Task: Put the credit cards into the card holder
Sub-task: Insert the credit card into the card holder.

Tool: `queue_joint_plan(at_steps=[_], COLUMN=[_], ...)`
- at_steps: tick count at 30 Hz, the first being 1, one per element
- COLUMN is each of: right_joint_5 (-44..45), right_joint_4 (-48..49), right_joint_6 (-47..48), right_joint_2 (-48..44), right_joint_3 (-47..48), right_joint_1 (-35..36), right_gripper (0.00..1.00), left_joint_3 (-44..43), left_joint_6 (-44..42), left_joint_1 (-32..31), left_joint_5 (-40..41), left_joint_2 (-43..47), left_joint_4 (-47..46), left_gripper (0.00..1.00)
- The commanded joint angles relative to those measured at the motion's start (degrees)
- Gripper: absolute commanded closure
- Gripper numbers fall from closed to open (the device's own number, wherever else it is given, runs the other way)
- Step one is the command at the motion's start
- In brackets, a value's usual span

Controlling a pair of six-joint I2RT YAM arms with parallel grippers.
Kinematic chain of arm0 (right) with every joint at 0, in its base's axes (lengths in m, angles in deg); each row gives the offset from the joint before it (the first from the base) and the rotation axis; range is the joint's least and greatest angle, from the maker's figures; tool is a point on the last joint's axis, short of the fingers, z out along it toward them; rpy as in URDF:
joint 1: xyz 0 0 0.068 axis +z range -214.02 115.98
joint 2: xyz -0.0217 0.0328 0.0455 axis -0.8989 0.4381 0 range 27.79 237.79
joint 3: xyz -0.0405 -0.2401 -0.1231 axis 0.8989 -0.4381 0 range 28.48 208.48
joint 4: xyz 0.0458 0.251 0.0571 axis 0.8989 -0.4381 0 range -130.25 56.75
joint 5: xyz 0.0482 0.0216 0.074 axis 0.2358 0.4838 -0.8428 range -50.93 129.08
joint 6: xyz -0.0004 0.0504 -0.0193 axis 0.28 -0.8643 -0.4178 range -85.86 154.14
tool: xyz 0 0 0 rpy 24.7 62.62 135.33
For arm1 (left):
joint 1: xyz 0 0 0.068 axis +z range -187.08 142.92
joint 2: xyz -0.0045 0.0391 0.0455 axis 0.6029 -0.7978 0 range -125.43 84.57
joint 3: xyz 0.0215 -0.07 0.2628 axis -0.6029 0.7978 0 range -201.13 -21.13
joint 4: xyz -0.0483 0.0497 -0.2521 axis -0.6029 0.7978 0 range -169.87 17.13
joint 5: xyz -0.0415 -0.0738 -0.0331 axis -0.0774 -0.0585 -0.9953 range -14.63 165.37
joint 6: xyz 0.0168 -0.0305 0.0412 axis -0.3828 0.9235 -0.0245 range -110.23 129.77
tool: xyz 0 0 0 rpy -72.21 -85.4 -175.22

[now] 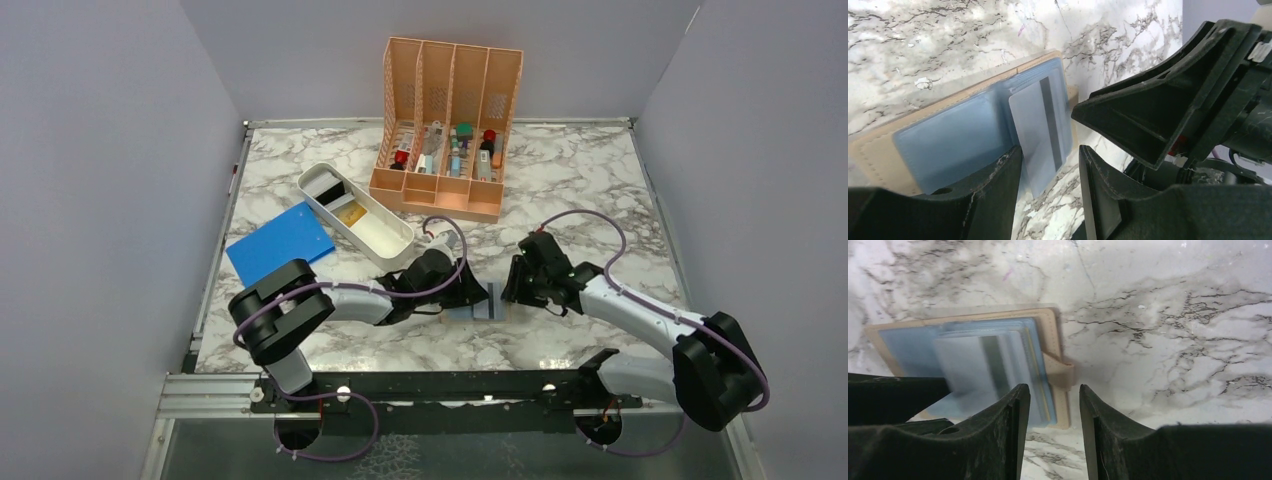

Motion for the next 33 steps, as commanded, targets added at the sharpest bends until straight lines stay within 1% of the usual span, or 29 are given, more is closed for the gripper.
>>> queue_joint_plan(at_steps=[1,6,12,15,18,24,26,31,33], right_joint_5=[-2.68,-5.62,-6.91,-5.52,-3.11,3.99,5.57,9.74,11.07], right_joint_4=[-2.49,-2.53,-2.09,-2.47,-2.5,-6.02,-6.92,-9.79,-10.68], right_joint_6=[-0.39,-0.47,-1.21,-2.58,-4.34,-7.96,-8.83,-10.66,-11.13], right_joint_2=[-3.24,-4.11,-2.87,-0.69,1.94,11.51,14.5,21.23,23.36], right_joint_3=[3.53,5.02,7.06,8.81,10.68,17.98,20.07,23.99,25.13], right_joint_1=[0.03,0.12,0.54,2.53,6.62,14.51,16.17,19.63,20.84], right_gripper=[0.53,0.53,0.53,0.53,0.53,0.53,0.53,0.53,0.53], left_joint_3=[1.82,2.73,-0.51,-1.59,-2.22,-4.05,-3.86,-2.13,-1.85], left_joint_6=[-0.92,-4.81,-13.09,-17.76,-21.47,-27.82,-29.78,-33.72,-33.54], left_joint_1=[2.01,6.95,14.36,18.42,22.15,23.44,23.37,23.39,23.44], left_joint_5=[0.31,-0.83,-0.6,-0.18,0.41,5.42,7.82,16.98,17.15], left_joint_2=[4.87,10.57,19.37,24.55,30.52,42.18,46.01,53.76,55.9], left_joint_4=[-0.29,5.43,20.69,27.65,33.47,43.13,44.63,47.1,46.74], left_gripper=[0.52,0.52,0.51,0.5,0.49,0.48,0.48,0.48,0.48])
